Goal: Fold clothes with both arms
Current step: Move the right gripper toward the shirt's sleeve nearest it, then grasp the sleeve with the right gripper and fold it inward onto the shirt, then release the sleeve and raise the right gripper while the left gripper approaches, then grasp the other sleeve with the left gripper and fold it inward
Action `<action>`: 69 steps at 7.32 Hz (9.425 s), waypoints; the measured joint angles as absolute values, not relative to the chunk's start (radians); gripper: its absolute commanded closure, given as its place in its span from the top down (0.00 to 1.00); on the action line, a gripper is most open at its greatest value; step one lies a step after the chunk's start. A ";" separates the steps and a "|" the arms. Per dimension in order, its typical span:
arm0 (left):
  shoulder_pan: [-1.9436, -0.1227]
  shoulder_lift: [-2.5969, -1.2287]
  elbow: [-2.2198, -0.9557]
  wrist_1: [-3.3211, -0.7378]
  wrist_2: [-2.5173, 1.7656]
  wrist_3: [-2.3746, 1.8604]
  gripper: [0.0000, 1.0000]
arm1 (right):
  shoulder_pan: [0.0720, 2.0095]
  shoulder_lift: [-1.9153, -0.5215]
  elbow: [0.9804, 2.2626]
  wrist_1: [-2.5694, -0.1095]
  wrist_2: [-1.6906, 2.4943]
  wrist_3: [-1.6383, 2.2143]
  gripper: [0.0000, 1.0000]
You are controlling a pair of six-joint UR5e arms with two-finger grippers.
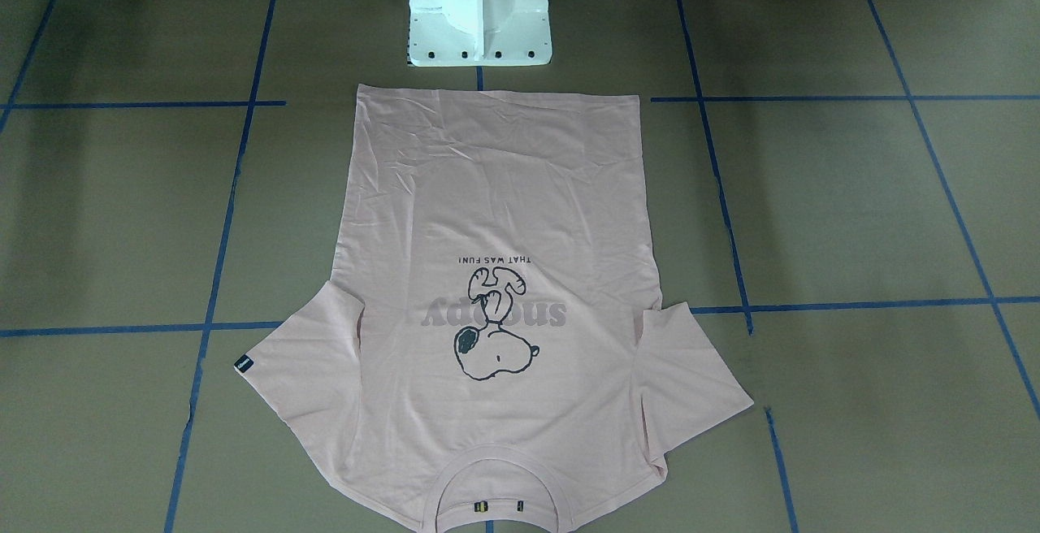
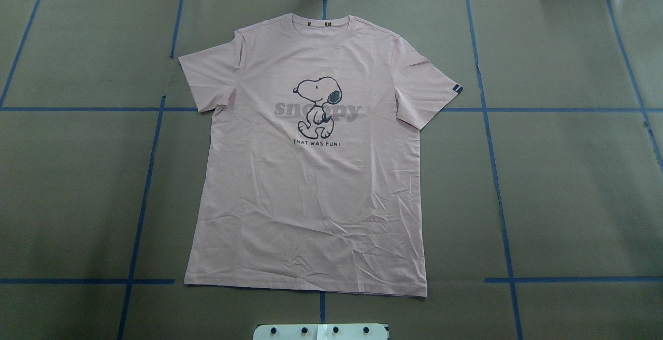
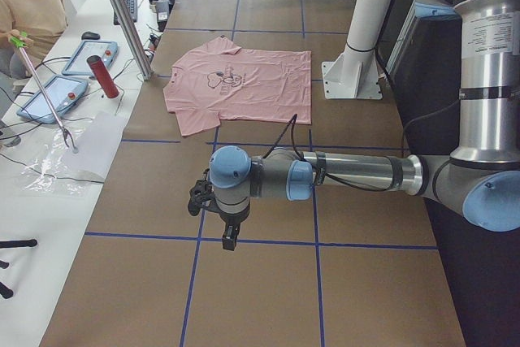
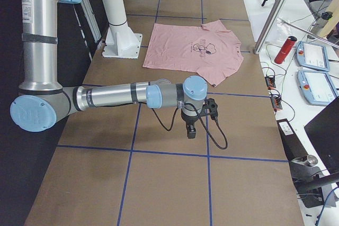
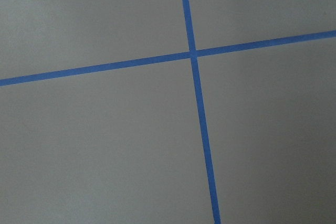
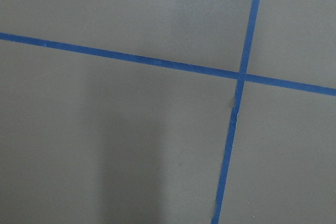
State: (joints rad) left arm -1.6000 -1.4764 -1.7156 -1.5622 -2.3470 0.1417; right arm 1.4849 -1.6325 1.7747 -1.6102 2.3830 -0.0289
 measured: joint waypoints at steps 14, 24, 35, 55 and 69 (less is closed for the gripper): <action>-1.593 -1.470 -1.765 -1.618 -2.463 0.127 1.00 | 0.955 -1.029 1.271 -1.093 2.128 1.154 0.73; -1.596 -1.453 -1.774 -1.618 -2.473 0.133 1.00 | 0.893 -0.995 1.179 -1.037 2.054 1.223 0.00; -1.596 -1.452 -1.776 -1.618 -2.530 0.128 1.00 | 0.760 -0.712 1.030 -1.037 1.861 1.412 0.64; -1.117 -2.046 -1.265 -2.095 -2.430 -0.662 1.00 | 1.156 -1.330 1.694 -1.049 2.421 1.090 1.00; -0.989 -2.263 -0.863 -2.465 -2.147 -0.672 0.60 | 1.237 -1.467 1.678 -1.050 2.408 0.865 1.00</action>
State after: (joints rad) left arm -0.9894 -2.2634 -0.8631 -2.4646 -2.1473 -0.6715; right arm 1.2374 -1.4666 1.6785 -1.0502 2.4076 0.8653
